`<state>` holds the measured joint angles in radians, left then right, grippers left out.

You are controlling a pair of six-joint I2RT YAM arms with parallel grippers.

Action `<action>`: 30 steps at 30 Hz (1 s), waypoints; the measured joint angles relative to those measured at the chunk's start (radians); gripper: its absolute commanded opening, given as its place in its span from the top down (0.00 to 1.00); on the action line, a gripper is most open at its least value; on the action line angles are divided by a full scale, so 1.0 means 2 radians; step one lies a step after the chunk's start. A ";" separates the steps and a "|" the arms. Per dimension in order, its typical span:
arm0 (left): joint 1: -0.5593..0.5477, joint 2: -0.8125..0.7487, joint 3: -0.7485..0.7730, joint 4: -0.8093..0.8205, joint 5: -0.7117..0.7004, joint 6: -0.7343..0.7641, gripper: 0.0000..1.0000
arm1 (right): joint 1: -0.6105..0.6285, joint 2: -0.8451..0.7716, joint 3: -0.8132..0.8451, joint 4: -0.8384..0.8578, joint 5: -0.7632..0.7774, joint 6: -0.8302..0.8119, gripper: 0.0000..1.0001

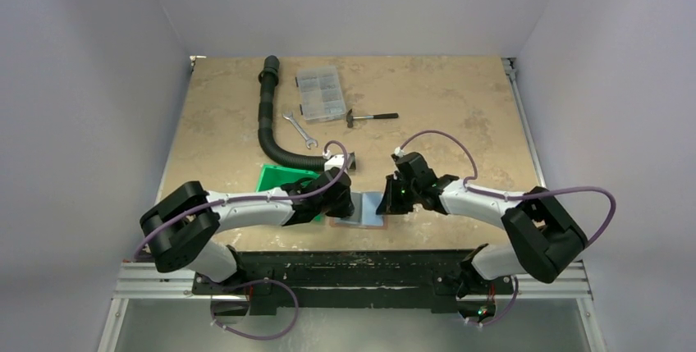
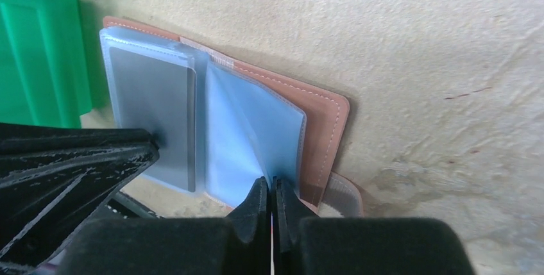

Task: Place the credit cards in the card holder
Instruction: Turn over the card slot in the card holder, then pick up the credit card from the storage box.

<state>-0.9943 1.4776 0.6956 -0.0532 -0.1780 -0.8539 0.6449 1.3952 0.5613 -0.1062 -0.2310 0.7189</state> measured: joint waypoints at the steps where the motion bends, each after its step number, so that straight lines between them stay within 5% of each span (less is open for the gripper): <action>1: 0.000 0.002 0.003 -0.001 0.004 0.000 0.99 | 0.000 -0.001 0.003 -0.007 0.006 -0.004 0.85; 6: 0.010 -0.002 0.020 -0.034 0.018 0.007 0.79 | -0.003 -0.004 0.026 -0.039 0.039 -0.028 0.61; 15: 0.106 -0.137 0.056 -0.141 0.027 0.049 0.23 | -0.009 -0.030 0.073 -0.098 0.096 -0.091 0.38; 24: 0.272 -0.179 0.067 -0.243 0.053 0.107 0.17 | 0.005 -0.043 0.114 -0.074 0.074 -0.124 0.34; 30: 0.288 -0.106 0.066 -0.274 0.053 0.123 0.16 | 0.015 -0.010 0.114 -0.021 0.013 -0.126 0.34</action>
<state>-0.4191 1.2652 0.8280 -0.6022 -0.0723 -0.6086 0.6743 1.3743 0.7895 -0.1486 -0.2043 0.4679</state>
